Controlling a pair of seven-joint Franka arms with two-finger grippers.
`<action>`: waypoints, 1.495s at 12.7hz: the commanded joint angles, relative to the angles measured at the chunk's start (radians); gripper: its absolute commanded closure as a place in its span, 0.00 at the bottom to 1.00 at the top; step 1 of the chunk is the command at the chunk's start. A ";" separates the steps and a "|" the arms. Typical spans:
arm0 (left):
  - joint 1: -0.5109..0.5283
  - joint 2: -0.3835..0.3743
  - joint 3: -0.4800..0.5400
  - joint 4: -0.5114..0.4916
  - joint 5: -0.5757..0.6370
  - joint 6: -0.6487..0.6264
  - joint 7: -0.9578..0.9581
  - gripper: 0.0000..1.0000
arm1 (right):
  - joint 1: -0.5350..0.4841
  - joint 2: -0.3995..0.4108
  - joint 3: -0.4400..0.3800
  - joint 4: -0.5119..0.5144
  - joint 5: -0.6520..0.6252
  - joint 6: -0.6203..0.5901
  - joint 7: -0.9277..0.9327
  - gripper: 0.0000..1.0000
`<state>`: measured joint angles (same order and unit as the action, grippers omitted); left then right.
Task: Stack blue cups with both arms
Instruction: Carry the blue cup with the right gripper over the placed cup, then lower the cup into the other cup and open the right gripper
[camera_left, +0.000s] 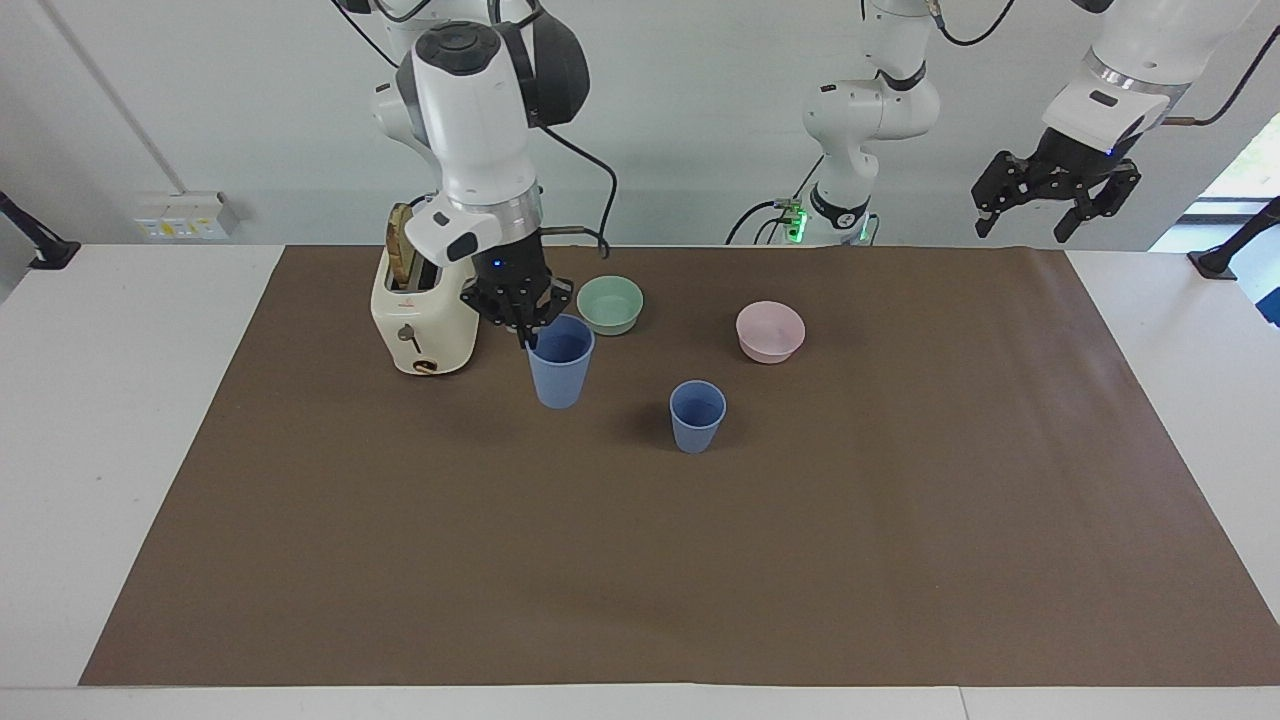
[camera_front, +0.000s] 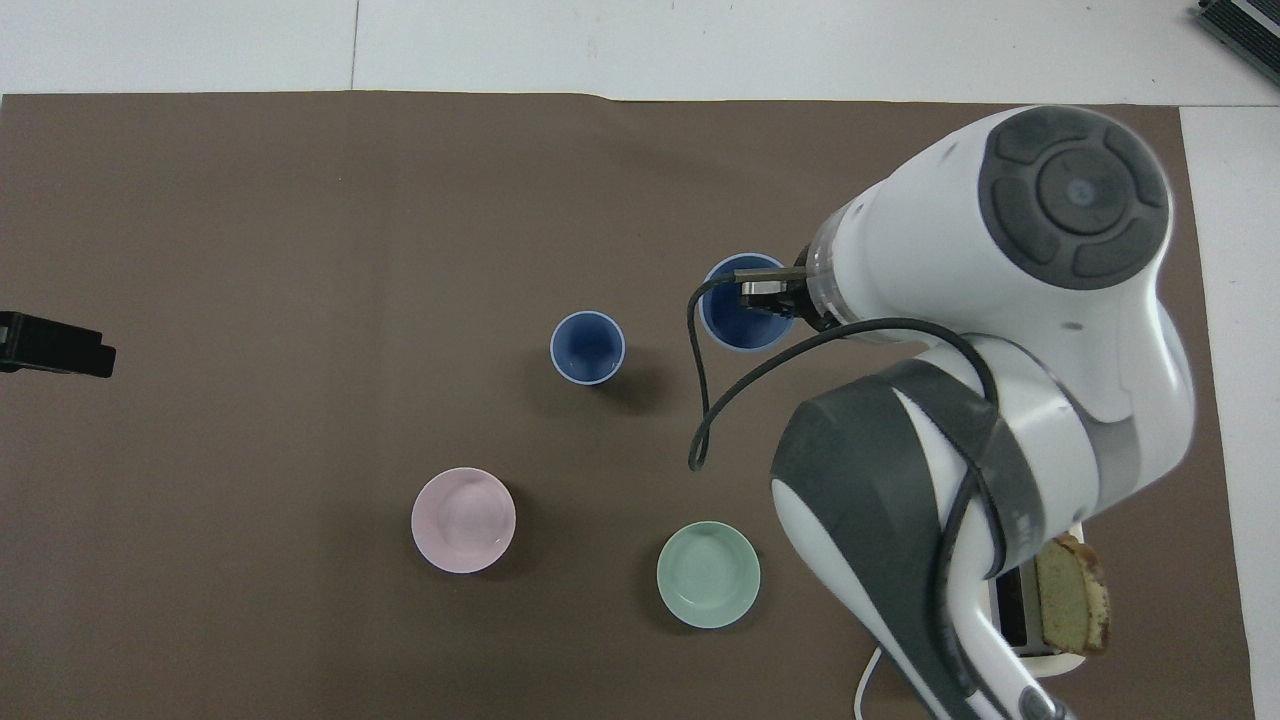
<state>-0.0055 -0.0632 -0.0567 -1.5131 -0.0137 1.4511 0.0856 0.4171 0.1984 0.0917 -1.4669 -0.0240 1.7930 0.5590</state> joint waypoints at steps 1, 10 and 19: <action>0.001 -0.009 -0.002 -0.010 -0.009 -0.012 0.005 0.00 | 0.064 0.085 -0.003 0.097 -0.022 -0.032 0.062 1.00; 0.009 -0.007 0.005 -0.005 -0.008 -0.011 0.005 0.00 | 0.072 0.297 0.051 0.267 0.012 -0.010 0.105 1.00; 0.009 -0.007 0.005 -0.005 -0.008 -0.011 0.005 0.00 | 0.057 0.270 0.051 0.108 0.067 0.123 0.042 1.00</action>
<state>-0.0054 -0.0633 -0.0498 -1.5131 -0.0136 1.4508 0.0856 0.4907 0.4952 0.1341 -1.2993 0.0172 1.8707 0.6355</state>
